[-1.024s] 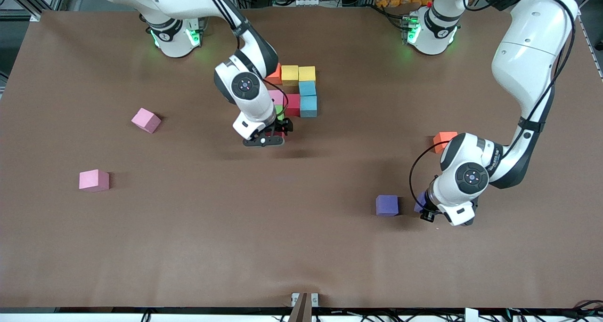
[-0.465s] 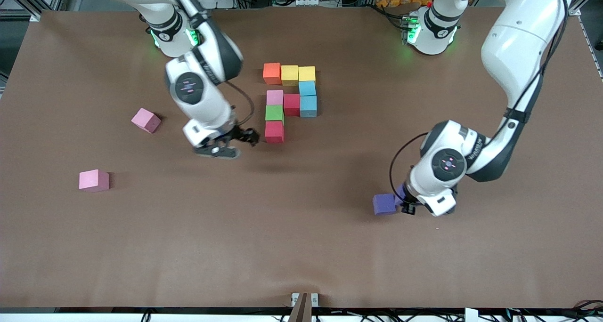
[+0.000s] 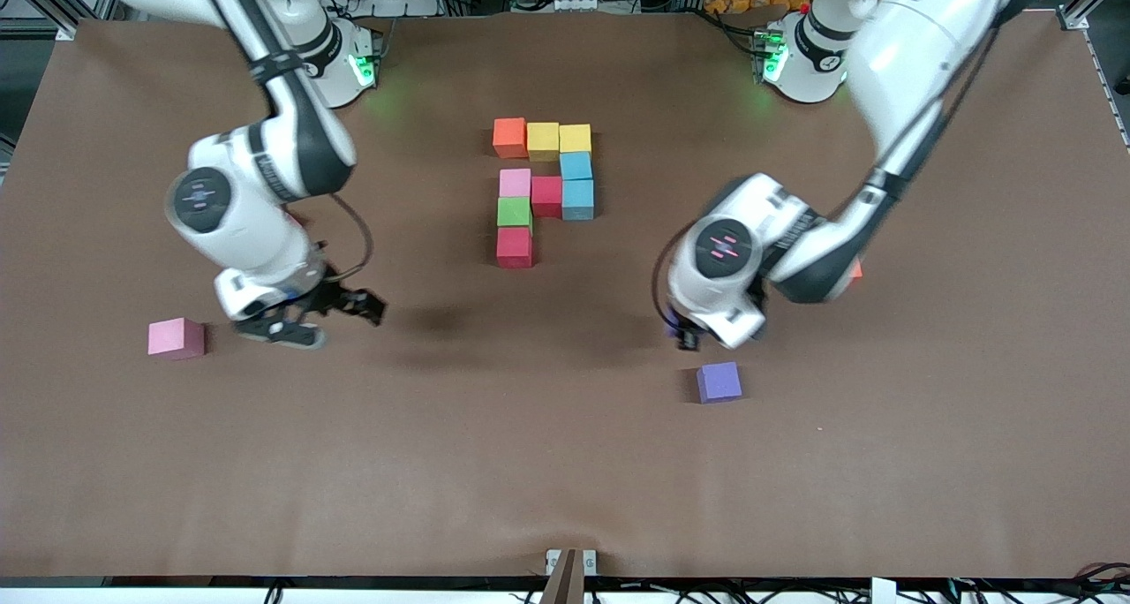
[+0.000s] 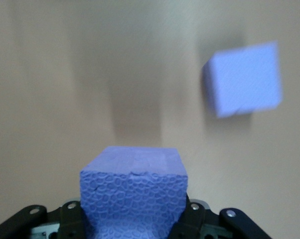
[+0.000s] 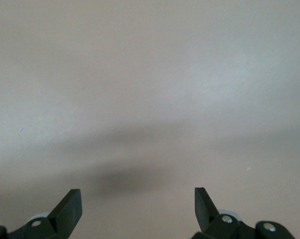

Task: Form number 2 with 11 blocks
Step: 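Withdraw the right gripper while the left gripper carries purple toward the shape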

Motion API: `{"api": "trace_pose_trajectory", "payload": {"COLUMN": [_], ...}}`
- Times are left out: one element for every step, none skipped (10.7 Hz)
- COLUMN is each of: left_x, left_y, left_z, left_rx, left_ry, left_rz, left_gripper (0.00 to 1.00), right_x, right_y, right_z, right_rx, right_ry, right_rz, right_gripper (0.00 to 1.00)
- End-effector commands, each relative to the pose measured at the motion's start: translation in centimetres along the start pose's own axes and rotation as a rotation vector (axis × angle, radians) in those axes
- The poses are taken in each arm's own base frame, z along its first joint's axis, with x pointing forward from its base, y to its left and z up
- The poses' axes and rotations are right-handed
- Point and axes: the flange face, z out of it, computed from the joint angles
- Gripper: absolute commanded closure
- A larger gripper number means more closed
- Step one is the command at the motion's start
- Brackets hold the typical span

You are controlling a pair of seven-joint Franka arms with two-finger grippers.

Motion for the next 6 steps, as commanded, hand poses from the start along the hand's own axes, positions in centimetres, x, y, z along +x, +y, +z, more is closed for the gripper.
{"api": "trace_pose_trajectory", "payload": {"left_x": [-4.1, -5.2, -6.5, -8.1, -9.4, -11.3], "left_y": [-3.0, -4.0, -5.1, -6.2, -7.0, -8.7], "left_z": [0.7, 1.0, 1.6, 2.5, 3.1, 3.5], "left_rx": [0.002, 0.007, 0.011, 0.017, 0.015, 0.013], "left_ry": [0.029, 0.030, 0.030, 0.023, 0.008, 0.014], "left_rz": [-0.057, -0.084, -0.127, -0.171, -0.219, -0.208], "left_gripper": [1.00, 1.00, 1.00, 1.00, 1.00, 1.00], "right_x": [2.3, 3.2, 3.9, 4.4, 4.7, 4.8], "right_y": [4.6, 7.6, 10.1, 12.1, 13.4, 14.2], "right_z": [-1.5, -1.4, -1.4, -1.5, -1.6, -2.1], "right_rx": [-0.037, -0.058, -0.064, -0.069, -0.072, -0.073], "right_ry": [0.035, 0.035, 0.033, 0.032, 0.032, 0.040], "right_rz": [-0.034, -0.047, -0.079, -0.089, -0.087, -0.076], "right_gripper": [0.00, 0.00, 0.00, 0.00, 0.00, 0.00]}}
